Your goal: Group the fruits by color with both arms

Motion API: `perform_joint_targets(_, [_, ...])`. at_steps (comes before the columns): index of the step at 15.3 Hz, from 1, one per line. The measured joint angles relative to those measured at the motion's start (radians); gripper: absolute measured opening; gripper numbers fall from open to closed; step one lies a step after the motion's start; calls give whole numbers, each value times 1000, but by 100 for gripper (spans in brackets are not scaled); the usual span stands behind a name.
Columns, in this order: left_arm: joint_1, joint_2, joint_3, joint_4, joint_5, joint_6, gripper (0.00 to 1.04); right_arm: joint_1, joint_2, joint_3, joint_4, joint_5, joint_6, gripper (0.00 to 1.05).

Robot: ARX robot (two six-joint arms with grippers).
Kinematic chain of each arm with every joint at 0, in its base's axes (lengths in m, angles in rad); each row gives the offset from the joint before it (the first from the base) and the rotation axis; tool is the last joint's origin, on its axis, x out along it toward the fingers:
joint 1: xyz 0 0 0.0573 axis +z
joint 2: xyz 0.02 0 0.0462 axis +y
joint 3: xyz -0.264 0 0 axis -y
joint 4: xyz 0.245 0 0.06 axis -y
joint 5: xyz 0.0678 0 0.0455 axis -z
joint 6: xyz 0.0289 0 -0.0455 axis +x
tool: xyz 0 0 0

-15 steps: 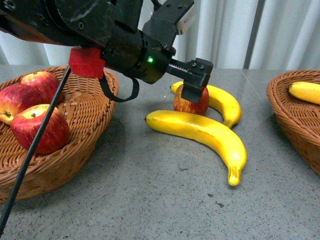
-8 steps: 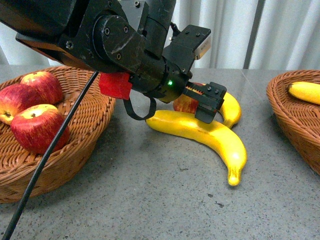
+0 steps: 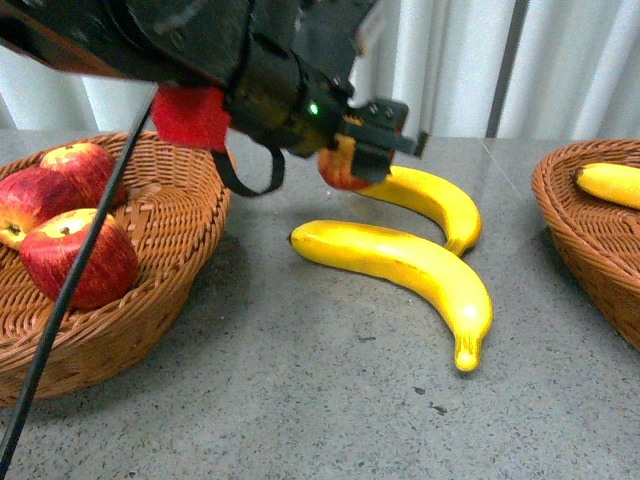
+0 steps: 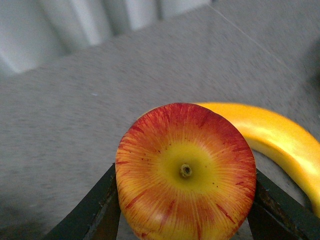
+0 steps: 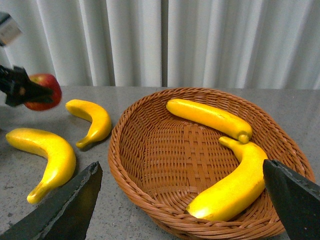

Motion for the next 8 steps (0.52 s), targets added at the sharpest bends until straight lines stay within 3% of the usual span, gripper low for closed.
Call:
perform_joint_targets(4, [123,-167,-108,-26,-167,-136,60,0,0,0,0,0,0,98])
perform_joint_targets(8, [191,-192,-206,-37,-195,-180,60,0,0,0,0,0,0,98])
